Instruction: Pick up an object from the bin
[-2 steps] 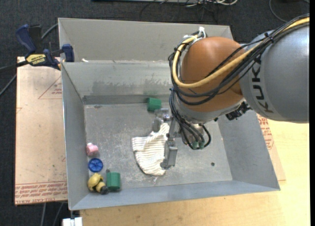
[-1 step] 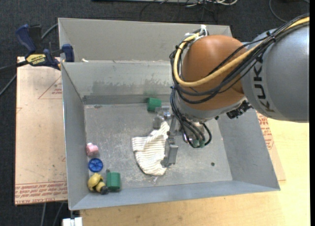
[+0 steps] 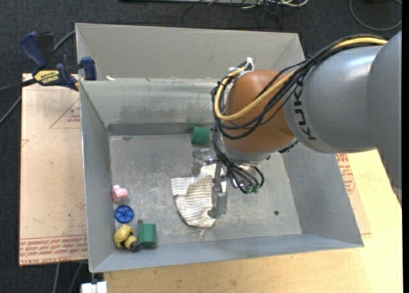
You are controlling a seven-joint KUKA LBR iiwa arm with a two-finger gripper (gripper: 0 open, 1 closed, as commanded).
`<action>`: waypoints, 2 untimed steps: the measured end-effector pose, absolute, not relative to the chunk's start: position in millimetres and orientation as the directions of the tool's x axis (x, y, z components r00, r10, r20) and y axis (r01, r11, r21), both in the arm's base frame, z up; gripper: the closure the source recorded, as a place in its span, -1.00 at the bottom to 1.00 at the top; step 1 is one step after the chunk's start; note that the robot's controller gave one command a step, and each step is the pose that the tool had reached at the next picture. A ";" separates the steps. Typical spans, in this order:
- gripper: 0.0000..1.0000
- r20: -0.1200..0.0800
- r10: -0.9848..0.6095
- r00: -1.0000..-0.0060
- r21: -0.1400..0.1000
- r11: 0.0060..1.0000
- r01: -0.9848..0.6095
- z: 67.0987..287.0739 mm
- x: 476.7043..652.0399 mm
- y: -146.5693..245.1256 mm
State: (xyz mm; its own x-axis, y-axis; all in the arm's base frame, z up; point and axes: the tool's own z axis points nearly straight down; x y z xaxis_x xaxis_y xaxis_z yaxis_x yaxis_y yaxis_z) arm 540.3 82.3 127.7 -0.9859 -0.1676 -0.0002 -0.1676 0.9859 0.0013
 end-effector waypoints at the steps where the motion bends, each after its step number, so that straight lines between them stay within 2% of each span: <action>1: -1.00 -0.003 -0.297 -0.955 0.002 0.955 -0.297 70.1 552.5 61.3; 2: -1.00 -0.002 -0.334 -0.942 0.002 0.942 -0.334 70.2 555.5 63.1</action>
Offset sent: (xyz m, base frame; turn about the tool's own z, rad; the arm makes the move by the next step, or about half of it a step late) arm 0.0155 -0.0194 -0.0577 -0.1825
